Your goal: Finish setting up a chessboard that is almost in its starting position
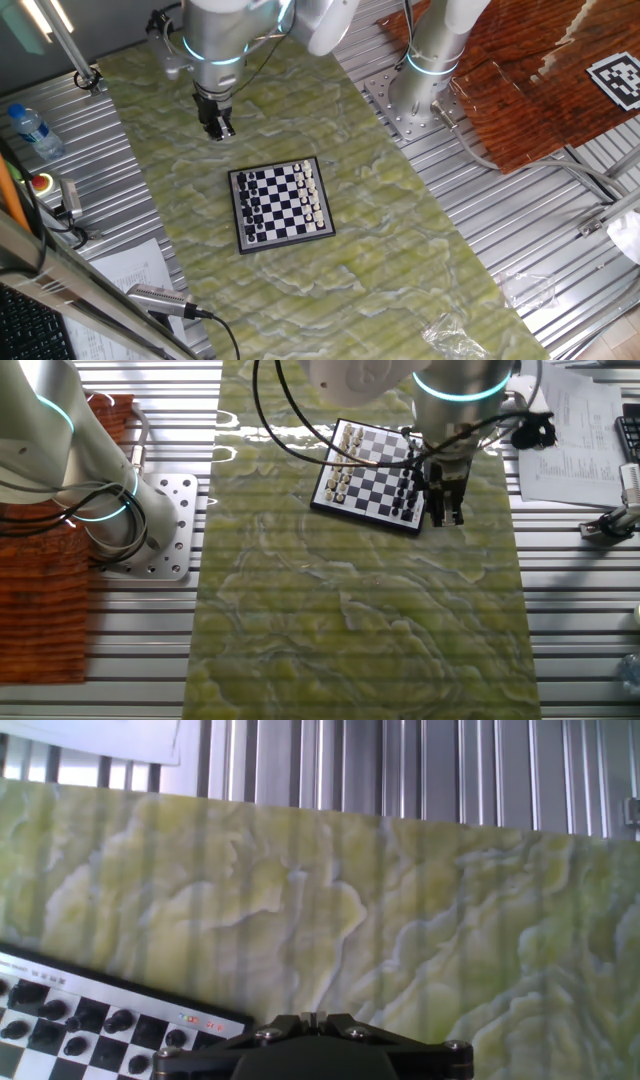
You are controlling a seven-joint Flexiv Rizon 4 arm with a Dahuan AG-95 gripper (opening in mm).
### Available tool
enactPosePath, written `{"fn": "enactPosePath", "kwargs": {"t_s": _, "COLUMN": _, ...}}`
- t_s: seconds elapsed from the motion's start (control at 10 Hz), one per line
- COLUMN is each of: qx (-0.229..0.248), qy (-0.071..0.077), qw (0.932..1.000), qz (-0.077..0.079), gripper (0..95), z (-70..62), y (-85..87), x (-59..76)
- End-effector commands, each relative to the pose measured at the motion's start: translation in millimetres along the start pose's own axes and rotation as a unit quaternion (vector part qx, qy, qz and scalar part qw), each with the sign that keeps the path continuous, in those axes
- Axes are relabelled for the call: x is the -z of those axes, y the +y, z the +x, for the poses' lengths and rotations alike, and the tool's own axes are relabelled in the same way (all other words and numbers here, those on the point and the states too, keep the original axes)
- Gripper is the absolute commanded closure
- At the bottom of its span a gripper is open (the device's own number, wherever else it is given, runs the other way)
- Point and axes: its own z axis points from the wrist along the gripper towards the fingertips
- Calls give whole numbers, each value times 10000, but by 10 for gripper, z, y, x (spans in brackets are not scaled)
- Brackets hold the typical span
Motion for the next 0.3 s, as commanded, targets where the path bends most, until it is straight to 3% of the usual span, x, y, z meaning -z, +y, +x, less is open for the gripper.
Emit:
{"fn": "enactPosePath", "kwargs": {"t_s": 0.1, "qx": 26, "qy": 21, "qw": 10000, "qz": -9, "gripper": 950, "z": -9, "y": -6, "x": -13}}
{"fn": "enactPosePath", "kwargs": {"t_s": 0.3, "qx": 35, "qy": 25, "qw": 10000, "qz": -28, "gripper": 950, "z": -4, "y": -7, "x": -15}}
